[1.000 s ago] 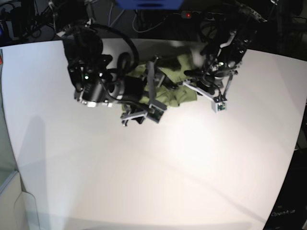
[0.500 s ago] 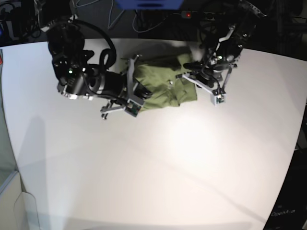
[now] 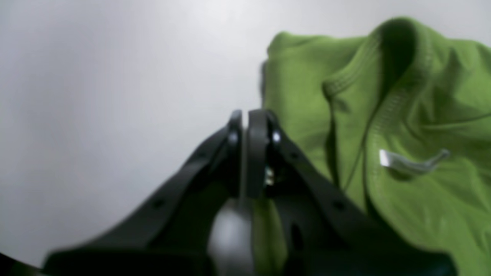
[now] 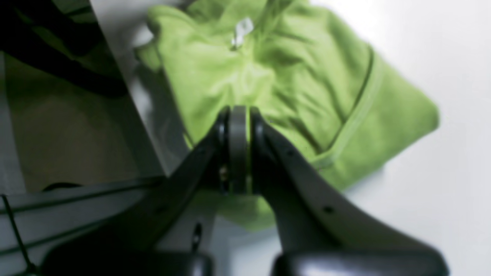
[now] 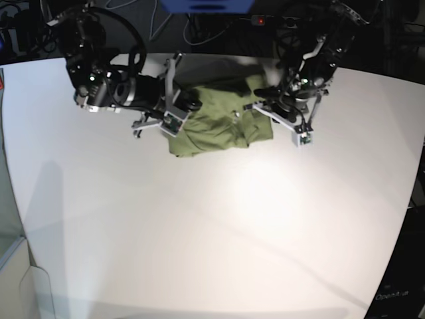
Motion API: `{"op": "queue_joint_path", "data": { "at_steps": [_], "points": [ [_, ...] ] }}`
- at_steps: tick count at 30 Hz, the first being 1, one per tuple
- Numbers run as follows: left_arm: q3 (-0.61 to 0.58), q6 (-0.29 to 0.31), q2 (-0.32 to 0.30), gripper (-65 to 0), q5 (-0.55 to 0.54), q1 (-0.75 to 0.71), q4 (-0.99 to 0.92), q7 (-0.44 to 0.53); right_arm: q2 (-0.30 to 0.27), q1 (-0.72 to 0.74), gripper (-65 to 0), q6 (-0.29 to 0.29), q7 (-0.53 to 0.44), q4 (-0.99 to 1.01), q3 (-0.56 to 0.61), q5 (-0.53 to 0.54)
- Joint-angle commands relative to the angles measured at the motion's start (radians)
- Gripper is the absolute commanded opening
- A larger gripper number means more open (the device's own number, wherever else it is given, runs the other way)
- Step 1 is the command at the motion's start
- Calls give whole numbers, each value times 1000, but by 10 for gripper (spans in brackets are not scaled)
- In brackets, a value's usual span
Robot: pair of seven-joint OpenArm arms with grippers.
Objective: Fold the T-shirt properly
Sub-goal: 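Open the right gripper and press the bundle flat with both grippers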
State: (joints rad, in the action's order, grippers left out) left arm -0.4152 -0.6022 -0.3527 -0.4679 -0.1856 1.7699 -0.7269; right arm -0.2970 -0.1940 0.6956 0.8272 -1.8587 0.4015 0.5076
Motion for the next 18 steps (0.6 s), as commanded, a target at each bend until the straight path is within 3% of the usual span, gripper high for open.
{"op": "queue_joint_path", "data": {
  "at_steps": [1,11,18],
  "points": [
    [6,3,-6,-627,7,8,15,11,0,9,-649,3,-35,4,0,12],
    [8,3,-38,-627,-1,8,22,11,0,11,-649,3,-184,204,3,12],
    [9,3,-50,-627,-2,10,26,11,0,12,-649,3,-191,213,3,12]
  ]
}}
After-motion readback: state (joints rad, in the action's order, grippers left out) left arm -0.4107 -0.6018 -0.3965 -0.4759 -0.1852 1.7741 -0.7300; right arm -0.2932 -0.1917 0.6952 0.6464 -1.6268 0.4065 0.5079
